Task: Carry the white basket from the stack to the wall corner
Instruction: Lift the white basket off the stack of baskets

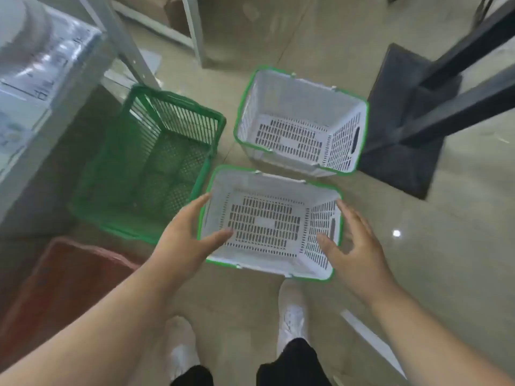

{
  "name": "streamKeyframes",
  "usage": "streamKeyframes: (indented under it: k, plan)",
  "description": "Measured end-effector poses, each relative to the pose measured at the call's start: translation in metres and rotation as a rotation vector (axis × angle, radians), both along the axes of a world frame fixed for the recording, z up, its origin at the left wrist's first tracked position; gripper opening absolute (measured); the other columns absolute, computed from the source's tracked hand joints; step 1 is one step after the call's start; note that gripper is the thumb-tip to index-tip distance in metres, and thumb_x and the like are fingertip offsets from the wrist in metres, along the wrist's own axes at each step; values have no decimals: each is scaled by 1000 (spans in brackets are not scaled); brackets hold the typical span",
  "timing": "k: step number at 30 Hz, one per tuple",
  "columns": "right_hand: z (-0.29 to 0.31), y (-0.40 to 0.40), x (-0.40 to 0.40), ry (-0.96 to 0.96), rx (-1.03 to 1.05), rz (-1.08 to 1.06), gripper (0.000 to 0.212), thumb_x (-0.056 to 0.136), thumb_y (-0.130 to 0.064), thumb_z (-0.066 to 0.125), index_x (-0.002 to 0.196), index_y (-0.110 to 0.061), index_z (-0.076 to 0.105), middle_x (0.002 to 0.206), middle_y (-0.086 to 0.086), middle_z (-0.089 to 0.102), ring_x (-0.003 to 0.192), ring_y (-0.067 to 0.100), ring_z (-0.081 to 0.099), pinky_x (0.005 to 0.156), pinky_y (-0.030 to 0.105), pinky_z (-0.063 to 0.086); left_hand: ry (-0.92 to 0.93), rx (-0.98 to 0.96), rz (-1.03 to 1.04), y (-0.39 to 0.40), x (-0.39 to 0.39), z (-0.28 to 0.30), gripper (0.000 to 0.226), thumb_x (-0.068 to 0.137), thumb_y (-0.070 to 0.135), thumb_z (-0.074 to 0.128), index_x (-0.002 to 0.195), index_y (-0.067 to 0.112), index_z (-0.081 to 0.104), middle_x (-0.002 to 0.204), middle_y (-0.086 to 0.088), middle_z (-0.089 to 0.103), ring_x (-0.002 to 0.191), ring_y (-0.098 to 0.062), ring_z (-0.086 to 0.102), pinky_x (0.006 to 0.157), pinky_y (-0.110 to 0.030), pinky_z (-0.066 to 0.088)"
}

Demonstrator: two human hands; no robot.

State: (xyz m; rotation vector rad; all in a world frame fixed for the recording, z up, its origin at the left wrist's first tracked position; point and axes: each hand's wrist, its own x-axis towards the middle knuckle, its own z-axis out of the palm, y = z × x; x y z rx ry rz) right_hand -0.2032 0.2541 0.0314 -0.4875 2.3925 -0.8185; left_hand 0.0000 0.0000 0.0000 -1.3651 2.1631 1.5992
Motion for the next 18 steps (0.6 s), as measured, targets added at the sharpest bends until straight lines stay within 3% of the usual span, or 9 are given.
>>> streamKeyframes:
  k: [2, 4, 7, 9, 12, 13, 16, 18]
  plan:
    - [-69, 15, -5, 49, 61, 16, 78, 97, -25, 78, 164, -22, 38, 165, 8, 40, 152, 21, 34, 124, 40, 26, -75, -44, 69, 1, 1, -64, 99, 78, 49, 96, 164, 31, 50, 146, 14, 60, 130, -7, 53, 116, -38, 44]
    - [-133, 24, -12, 24, 164, -11, 80, 98, -28, 76, 166, -24, 35, 167, 15, 36, 154, 28, 29, 124, 40, 23, -180, -47, 50, -4, 0, -116, 98, 81, 46, 95, 166, 29, 48, 153, 2, 62, 135, -19, 57, 115, -41, 45]
    - [-205, 49, -19, 89, 345, -95, 81, 97, -38, 73, 166, -33, 31, 165, 22, 32, 150, 39, 29, 121, 50, 26, -296, -130, -17, -1, -7, -179, 97, 86, 51, 89, 168, 26, 43, 167, -12, 45, 143, -35, 54, 117, -47, 45]
    - [-234, 58, -22, 89, 365, -129, 80, 97, -26, 71, 167, -30, 32, 165, 22, 29, 146, 42, 35, 120, 47, 30, -332, -204, -8, -4, -15, -203, 88, 94, 47, 81, 169, 24, 40, 164, -18, 36, 128, -38, 60, 116, -49, 46]
    - [-255, 57, -25, 19, 336, -196, 81, 93, 1, 58, 167, -21, 32, 157, 20, 30, 127, 37, 53, 107, 25, 34, -365, -284, -1, -7, -28, -220, 77, 102, 24, 68, 169, 33, 33, 153, -20, 56, 112, -45, 69, 98, -52, 58]
    - [-254, 56, -27, 24, 337, -231, 81, 91, 3, 55, 166, -20, 34, 150, 20, 32, 118, 37, 56, 102, 24, 36, -367, -281, 12, -6, -30, -219, 80, 99, 12, 64, 168, 37, 33, 145, -18, 63, 106, -44, 70, 88, -48, 60]
    - [-234, 51, -32, 68, 326, -325, 76, 87, 4, 49, 159, -20, 41, 135, 15, 36, 107, 38, 57, 101, 35, 47, -349, -241, 155, -5, -33, -194, 91, 89, -9, 51, 162, 45, 42, 118, -12, 68, 76, -21, 63, 57, -30, 48]
    - [-208, 48, -34, 94, 329, -335, 74, 86, 4, 47, 154, -24, 43, 125, 6, 32, 103, 37, 57, 97, 42, 51, -319, -218, 220, -1, -32, -167, 94, 86, -12, 47, 159, 47, 44, 117, -12, 67, 75, -25, 65, 56, -31, 48]
